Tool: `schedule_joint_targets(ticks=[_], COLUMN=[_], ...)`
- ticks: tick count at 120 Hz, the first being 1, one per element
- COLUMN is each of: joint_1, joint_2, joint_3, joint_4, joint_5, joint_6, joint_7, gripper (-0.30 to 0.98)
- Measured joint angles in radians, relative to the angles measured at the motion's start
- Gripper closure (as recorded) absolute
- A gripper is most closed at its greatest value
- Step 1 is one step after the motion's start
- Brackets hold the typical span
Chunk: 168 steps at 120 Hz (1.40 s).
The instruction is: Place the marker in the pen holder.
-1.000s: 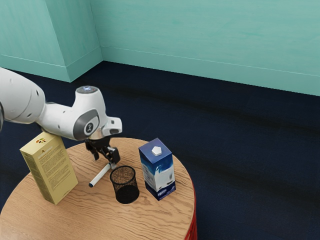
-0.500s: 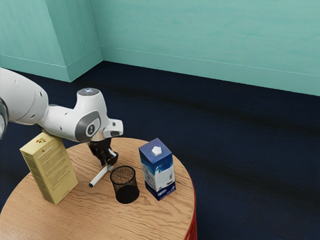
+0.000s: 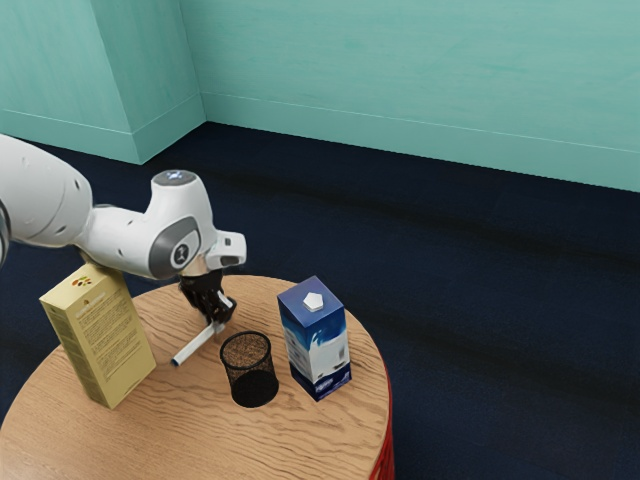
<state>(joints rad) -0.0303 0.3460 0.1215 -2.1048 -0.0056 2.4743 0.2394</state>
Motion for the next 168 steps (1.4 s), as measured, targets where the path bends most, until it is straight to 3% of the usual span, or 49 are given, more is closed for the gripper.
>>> schedule_joint_targets(ticks=[20,56,103,138,164,168], joint_1=[-0.002,-0.001,-0.001,-0.002,-0.001,0.0], joint_2=[-0.13,-0.496,-0.757,-0.846,-0.762,-0.746], joint_3=[0.001,-0.08,-0.175,-0.229,-0.252,-0.254], joint_4=[-0.051,-0.331,-0.513,-0.629,-0.635,-0.632], joint_5=[0.005,0.003,-0.004,-0.01,-0.012,-0.012], joint_6=[0.072,0.32,0.388,0.393,0.395,0.395], joint_7=[-0.004,-0.007,0.002,0.007,0.008,0.008], gripper=[0.72,0.75,0.75,0.76,0.74,0.67])
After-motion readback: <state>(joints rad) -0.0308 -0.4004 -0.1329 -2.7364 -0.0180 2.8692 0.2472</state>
